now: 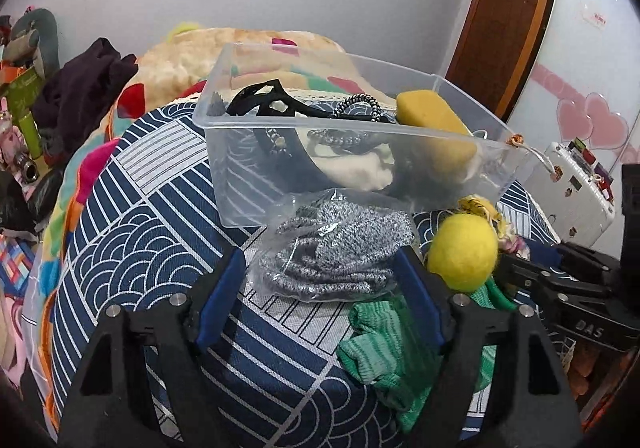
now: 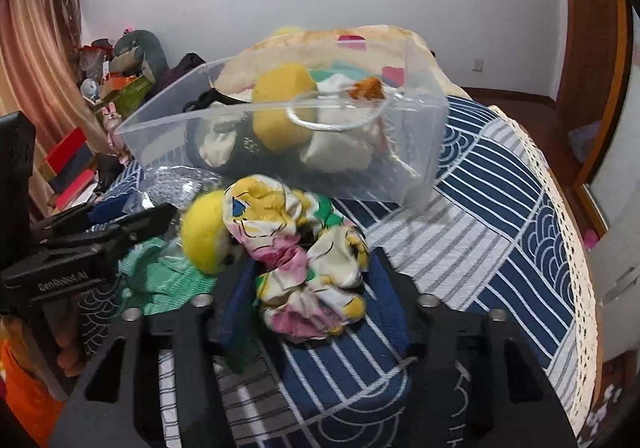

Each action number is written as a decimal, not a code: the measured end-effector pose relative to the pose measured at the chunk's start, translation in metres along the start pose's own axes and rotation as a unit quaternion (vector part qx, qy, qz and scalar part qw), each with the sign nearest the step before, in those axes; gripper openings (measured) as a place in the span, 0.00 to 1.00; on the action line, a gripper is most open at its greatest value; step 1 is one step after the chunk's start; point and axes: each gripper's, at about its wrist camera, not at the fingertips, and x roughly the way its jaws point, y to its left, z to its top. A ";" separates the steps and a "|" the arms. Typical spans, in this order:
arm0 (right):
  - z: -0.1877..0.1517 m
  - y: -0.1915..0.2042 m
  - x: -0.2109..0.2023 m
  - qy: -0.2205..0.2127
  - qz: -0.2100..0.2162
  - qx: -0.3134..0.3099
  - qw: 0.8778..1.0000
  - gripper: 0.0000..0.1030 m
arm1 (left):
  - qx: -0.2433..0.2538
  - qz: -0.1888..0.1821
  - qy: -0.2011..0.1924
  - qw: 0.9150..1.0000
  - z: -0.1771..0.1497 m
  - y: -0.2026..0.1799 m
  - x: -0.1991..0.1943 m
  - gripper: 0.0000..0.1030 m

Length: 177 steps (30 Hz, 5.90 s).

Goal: Organize soft objects
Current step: 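Grasp the silver mesh bag with the left gripper while the right grasps the floral scarf, then lower the mesh bag and floral scarf into the box and open both grippers, then grasp the green knitted glove with the left gripper while the right grasps the yellow plush toy, then place the glove and plush toy into the box and release them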

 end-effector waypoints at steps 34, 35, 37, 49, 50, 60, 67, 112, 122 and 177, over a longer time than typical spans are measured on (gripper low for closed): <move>0.038 0.026 -0.059 -0.125 -0.011 -0.047 0.991 0.18 | -0.002 0.001 -0.137 0.991 0.023 -0.002 -0.090 0.27; 0.040 0.027 -0.060 -0.130 -0.011 -0.047 0.990 0.18 | -0.002 0.002 -0.140 0.990 0.026 -0.001 -0.090 0.27; 0.049 0.027 -0.063 -0.146 -0.019 -0.047 0.988 0.18 | -0.005 0.005 -0.150 0.989 0.033 0.002 -0.091 0.27; 0.078 0.011 -0.051 -0.166 -0.037 -0.014 0.985 0.18 | -0.018 0.019 -0.142 0.989 0.066 0.012 -0.056 0.27; 0.079 0.008 -0.044 -0.160 -0.040 -0.009 0.986 0.19 | -0.018 0.022 -0.136 0.990 0.067 0.013 -0.050 0.27; 0.078 0.002 0.000 -0.093 -0.051 0.005 0.994 0.19 | -0.014 0.037 -0.091 0.995 0.070 0.010 -0.006 0.27; 0.072 0.005 0.007 -0.071 -0.056 -0.003 0.996 0.19 | 0.000 0.047 -0.084 0.995 0.068 0.003 -0.001 0.28; 0.018 0.052 0.020 -0.010 0.037 -0.063 0.997 0.40 | 0.029 0.032 -0.047 0.998 0.001 -0.007 -0.042 0.83; 0.015 0.025 -0.019 -0.059 -0.002 -0.029 0.998 0.40 | 0.047 0.004 -0.030 0.998 -0.010 -0.025 -0.043 0.89; 0.081 0.052 -0.002 -0.109 0.014 -0.060 0.992 0.40 | -0.003 0.038 -0.122 0.992 0.073 0.003 -0.027 0.26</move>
